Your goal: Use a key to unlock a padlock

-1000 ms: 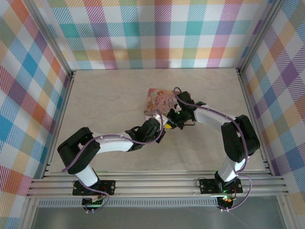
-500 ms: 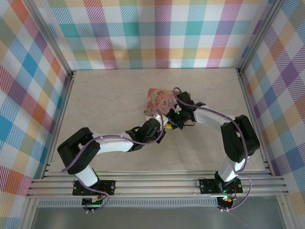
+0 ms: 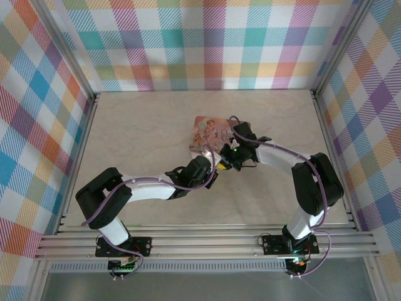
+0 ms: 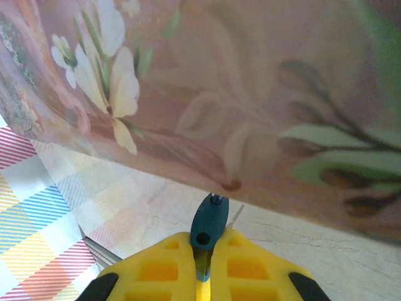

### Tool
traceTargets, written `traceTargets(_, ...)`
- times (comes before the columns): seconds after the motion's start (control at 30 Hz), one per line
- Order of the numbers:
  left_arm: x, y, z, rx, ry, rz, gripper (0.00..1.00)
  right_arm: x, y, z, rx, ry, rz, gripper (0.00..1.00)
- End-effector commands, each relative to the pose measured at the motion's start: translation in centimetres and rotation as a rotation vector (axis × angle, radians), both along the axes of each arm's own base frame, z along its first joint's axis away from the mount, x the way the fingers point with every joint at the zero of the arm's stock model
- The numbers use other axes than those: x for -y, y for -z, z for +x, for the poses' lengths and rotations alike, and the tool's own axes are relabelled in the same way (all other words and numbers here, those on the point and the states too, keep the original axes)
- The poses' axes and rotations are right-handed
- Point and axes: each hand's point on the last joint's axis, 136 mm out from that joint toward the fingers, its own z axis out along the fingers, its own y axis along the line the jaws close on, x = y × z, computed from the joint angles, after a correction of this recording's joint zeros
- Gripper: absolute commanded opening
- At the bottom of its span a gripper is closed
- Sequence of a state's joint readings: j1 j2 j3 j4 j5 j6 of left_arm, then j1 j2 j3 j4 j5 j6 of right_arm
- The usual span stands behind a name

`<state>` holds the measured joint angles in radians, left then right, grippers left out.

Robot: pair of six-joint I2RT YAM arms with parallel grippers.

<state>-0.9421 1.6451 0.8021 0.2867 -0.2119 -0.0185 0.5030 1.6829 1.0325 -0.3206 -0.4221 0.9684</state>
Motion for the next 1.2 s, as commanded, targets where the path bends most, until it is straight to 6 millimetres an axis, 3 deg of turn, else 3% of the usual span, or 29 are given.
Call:
traceTargets(0.0, 0.7, -2.6, -0.8, 0.018, 0.001, -0.098, 0.1, 2.7, 3.9, -3.0, -0.178, 0.104, -0.105, 0.0)
traceTargets(0.17, -0.5, -3.6, -0.8, -0.007, -0.066, -0.171, 0.3, 3.5, 4.2, -3.1, -0.168, 0.187, -0.096, 0.0)
traceTargets(0.3, -2.1, -3.7, -0.9, -0.039, -0.144, -0.241, 0.37, 3.9, 4.4, -3.1, -0.159, 0.253, -0.081, 0.0)
traceTargets(0.7, -6.4, -2.4, -1.3, -0.082, -0.331, -0.304, 0.38, 5.1, 4.2, -2.2, -0.128, 0.381, -0.065, 0.0)
traceTargets(0.97, -7.4, -1.9, -1.7, -0.096, -0.359, -0.293, 0.38, 6.5, 4.2, -1.5, -0.121, 0.446, -0.064, 0.0)
traceTargets(1.17, -7.5, -1.6, -1.8, -0.105, -0.365, -0.285, 0.38, 6.1, 3.2, 1.2, -0.057, 0.525, -0.025, 0.0)
